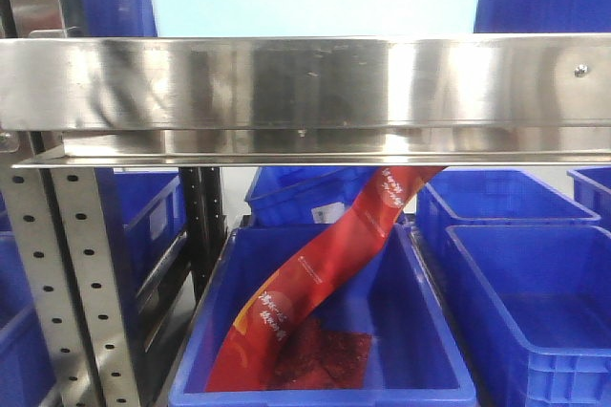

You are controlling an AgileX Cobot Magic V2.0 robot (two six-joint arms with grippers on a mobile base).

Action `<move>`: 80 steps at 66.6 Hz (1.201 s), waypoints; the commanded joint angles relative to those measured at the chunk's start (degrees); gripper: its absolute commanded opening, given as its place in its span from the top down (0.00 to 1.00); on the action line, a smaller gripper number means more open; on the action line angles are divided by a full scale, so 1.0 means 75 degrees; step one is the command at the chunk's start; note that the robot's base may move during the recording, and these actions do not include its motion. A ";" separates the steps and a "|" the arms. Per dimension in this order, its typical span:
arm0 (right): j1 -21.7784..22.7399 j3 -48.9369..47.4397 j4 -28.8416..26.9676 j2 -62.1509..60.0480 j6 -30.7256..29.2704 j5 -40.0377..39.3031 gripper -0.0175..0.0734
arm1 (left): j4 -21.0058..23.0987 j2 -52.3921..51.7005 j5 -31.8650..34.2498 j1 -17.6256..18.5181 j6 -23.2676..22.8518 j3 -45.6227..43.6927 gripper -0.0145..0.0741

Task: Move two blue bins to right shelf middle
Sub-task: 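Withdraw both open grippers back from the shelf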

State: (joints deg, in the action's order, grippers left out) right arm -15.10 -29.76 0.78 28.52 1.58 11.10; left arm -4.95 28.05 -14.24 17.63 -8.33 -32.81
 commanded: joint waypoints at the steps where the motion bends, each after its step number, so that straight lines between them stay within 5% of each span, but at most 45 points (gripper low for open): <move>1: 0.0035 0.0017 0.0091 -0.0063 -0.0027 -0.0230 0.98 | -0.0038 -0.0054 0.0203 0.0052 0.0023 0.0006 0.96; 39: 0.0035 0.0017 0.0091 -0.0063 -0.0027 -0.0230 0.98 | -0.0126 -0.0054 0.0218 0.0033 0.0023 0.0006 0.96; 50: 0.0035 0.0017 0.0091 -0.0063 -0.0027 -0.0230 0.98 | -0.0167 -0.0403 0.0343 -0.0669 0.0154 0.0538 0.96; 61: 0.0035 0.0017 0.0091 -0.0063 -0.0027 -0.0230 0.98 | 0.0331 -0.1736 0.1216 -0.1708 0.1280 0.2162 0.96; 80: 0.0035 0.0017 0.0091 -0.0063 -0.0027 -0.0230 0.98 | 0.0660 -0.3740 0.1715 -0.2560 0.1292 0.4375 0.96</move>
State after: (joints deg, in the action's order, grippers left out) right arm -15.10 -29.76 0.99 28.39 1.58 10.76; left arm -1.64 1.08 -2.05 -0.85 0.95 -1.11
